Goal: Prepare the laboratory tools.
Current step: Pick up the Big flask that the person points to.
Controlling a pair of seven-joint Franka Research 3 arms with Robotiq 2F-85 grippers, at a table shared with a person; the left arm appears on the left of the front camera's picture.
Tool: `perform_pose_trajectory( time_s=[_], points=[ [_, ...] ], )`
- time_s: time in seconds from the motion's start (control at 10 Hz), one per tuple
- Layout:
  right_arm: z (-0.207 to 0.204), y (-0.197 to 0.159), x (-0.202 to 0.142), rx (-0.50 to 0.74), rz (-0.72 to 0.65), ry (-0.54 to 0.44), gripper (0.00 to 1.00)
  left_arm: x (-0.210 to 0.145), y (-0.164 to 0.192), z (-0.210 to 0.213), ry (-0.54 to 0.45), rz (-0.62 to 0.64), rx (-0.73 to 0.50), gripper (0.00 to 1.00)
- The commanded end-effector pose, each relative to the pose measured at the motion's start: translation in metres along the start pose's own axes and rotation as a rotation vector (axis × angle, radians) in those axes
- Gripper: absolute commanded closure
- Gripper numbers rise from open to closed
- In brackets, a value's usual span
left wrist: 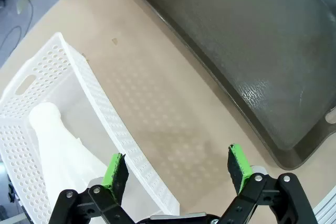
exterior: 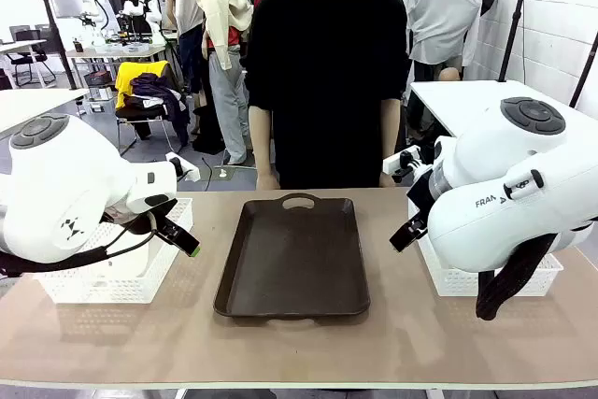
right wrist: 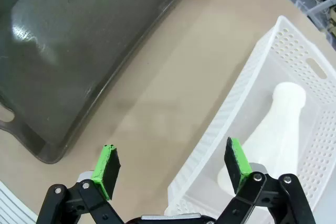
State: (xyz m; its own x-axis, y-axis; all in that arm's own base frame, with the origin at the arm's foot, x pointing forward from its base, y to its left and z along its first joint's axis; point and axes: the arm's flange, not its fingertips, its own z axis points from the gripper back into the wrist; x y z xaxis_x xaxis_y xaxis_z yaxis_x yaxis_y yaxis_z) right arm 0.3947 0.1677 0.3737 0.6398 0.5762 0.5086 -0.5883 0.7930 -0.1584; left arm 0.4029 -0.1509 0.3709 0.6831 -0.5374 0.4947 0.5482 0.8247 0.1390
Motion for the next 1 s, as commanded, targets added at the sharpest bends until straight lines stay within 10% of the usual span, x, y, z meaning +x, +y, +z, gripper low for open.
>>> perform_pose_trajectory(
  time_s=[0.0, 0.9],
  points=[
    [0.0000, 0.0000, 0.0000, 0.000, 0.000, 0.000, 0.00, 0.0001, 0.0001, 0.0003, -0.001, 0.000, 0.000, 0.00],
    [0.0000, 0.0000, 0.0000, 0.000, 0.000, 0.000, 0.00, 0.0001, 0.0001, 0.0003, -0.001, 0.000, 0.000, 0.00]
  ],
)
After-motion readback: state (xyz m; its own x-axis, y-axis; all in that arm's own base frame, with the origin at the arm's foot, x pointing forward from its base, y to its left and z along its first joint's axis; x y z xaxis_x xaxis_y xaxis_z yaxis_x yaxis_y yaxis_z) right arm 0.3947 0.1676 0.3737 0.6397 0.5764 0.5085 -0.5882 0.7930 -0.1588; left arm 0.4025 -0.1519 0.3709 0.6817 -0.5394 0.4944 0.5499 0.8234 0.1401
